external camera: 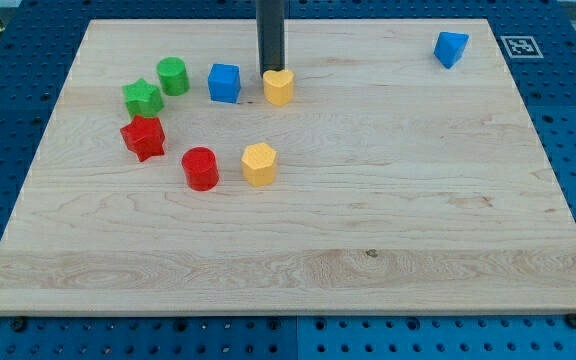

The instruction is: Move the blue triangle a bit left

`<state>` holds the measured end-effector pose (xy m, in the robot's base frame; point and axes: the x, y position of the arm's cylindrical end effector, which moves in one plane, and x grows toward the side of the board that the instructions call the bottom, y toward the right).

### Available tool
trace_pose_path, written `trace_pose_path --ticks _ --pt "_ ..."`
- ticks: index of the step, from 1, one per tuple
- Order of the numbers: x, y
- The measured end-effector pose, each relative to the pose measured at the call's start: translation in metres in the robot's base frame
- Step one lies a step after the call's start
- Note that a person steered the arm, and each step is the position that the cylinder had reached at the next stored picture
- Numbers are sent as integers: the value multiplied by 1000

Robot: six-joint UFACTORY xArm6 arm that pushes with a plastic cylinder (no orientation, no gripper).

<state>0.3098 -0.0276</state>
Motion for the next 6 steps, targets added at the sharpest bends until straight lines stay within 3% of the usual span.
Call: trace_pose_path --ticks 2,3,4,6 --pt "10 0" --pt "-55 15" --pt "-113 61" --pt "-118 166"
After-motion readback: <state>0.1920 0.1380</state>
